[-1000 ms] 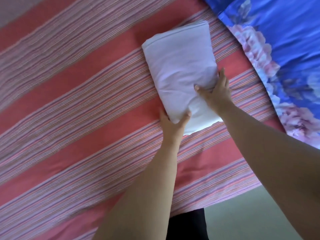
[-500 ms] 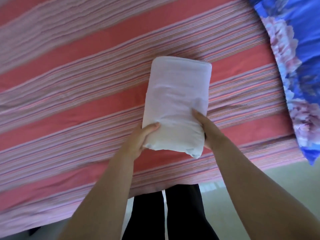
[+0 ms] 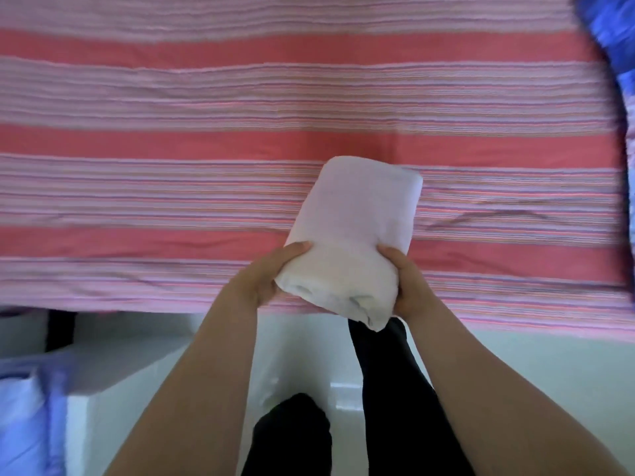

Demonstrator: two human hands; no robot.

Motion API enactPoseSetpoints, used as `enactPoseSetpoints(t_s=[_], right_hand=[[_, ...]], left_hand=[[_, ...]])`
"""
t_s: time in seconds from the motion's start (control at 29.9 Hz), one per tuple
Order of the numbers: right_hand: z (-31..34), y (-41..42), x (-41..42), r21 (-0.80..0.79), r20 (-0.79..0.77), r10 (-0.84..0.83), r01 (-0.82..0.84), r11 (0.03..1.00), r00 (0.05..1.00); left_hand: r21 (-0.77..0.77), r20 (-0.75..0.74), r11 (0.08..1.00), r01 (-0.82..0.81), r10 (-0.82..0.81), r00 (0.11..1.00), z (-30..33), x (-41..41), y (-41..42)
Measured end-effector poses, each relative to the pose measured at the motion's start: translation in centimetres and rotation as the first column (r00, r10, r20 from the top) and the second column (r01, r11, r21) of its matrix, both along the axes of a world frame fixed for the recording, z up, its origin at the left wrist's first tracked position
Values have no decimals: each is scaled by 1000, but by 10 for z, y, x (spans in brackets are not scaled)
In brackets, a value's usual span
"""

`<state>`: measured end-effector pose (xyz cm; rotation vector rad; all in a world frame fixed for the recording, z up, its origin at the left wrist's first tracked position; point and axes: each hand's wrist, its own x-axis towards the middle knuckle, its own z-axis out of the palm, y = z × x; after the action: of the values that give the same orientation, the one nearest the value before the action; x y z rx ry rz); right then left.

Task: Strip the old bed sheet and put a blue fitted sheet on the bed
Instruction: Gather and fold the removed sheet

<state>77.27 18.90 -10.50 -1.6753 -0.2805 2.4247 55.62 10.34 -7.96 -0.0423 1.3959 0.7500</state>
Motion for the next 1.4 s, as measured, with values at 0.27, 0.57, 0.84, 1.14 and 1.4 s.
enactPoseSetpoints(t_s=[0.27,0.57,0.84,1.14,1.4], right_hand=[[66,-193,-124,205,-20,343,-332,921,939],[171,-369,-284,321,-31,783,-736,596,621],[231,-465,-385,462,-82,985,-870,173,152],[234,-619,-428,547,2,960,-804,-234,-279],[199,-754,-426,553,-34,945,-794,-255,-327]], left_hand=[[97,-118,935,-340,350,929,46,-69,-275],[271,-400,777,-568,628,668,145,-154,-487],[284,-457,369,-885,863,213,198,-176,-606],[286,-441,-74,-955,875,-200,206,-120,-732],[191,-583,-173,-966,772,-254,181,-109,-862]])
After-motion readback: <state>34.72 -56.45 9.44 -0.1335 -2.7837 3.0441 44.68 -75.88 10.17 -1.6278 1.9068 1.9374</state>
